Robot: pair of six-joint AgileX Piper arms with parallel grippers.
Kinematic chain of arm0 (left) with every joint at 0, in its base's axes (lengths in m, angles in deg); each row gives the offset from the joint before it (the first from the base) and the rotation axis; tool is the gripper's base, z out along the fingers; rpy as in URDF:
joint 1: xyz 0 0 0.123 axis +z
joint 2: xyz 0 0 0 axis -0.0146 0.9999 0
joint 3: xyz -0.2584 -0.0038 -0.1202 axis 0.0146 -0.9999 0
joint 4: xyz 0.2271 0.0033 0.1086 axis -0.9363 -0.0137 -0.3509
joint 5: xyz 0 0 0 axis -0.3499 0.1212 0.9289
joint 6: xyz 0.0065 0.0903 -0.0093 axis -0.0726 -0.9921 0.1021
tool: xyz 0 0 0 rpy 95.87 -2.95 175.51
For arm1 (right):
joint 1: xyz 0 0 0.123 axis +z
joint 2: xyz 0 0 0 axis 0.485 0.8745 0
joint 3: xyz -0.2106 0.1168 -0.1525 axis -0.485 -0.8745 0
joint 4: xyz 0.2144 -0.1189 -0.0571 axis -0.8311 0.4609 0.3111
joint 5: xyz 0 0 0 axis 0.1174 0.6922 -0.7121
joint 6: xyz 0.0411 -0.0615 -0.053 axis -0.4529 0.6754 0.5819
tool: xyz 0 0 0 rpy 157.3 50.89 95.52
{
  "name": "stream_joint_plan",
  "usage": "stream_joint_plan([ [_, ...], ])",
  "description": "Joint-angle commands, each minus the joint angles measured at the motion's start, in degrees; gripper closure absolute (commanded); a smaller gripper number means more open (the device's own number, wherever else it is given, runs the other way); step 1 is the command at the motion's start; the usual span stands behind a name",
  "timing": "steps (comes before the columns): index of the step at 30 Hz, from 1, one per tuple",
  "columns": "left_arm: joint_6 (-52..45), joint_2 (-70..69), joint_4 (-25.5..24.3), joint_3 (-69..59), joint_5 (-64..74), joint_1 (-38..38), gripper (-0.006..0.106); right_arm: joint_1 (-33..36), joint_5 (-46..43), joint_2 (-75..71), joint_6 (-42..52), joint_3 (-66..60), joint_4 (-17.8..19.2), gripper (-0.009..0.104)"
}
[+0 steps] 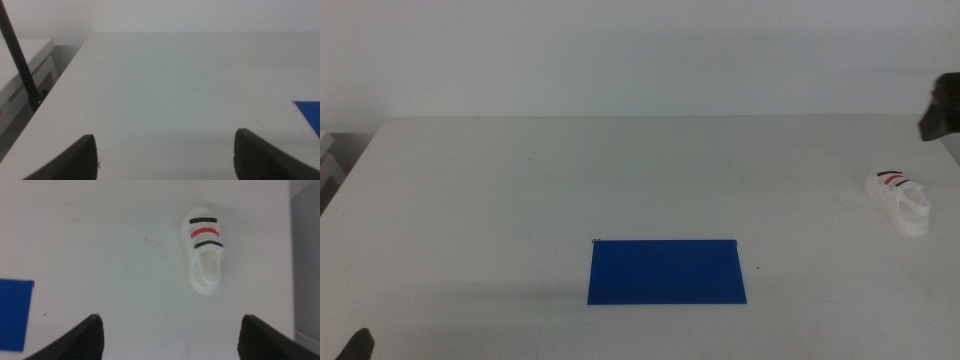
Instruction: Use one arm to grab the shoe from the table and place it on the mat.
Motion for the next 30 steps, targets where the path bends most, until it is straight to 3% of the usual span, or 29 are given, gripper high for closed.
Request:
stream_joint_plan([
  [1, 0.10, -0.79, 0.48, -0.47, -4.67, -0.30, 0.007, -0.09, -1.19, 3.03, 0.59, 4.73, -0.66, 0.017],
  [14, 0.10, -0.79, 0.48, -0.47, -4.67, -0.30, 0.007, -3.52, -0.67, 25.04, 6.64, 18.88, -1.17, 0.017],
  [21, 0.10, -0.79, 0.48, -0.47, -4.67, -0.30, 0.007, -4.77, -2.78, 31.56, 8.06, 19.99, 0.85, 0.017],
  [30, 0.15, -0.79, 0.48, -0.47, -4.67, -0.30, 0.007, -5.78, -2.21, 36.73, 8.06, 19.87, 0.79, 0.018],
])
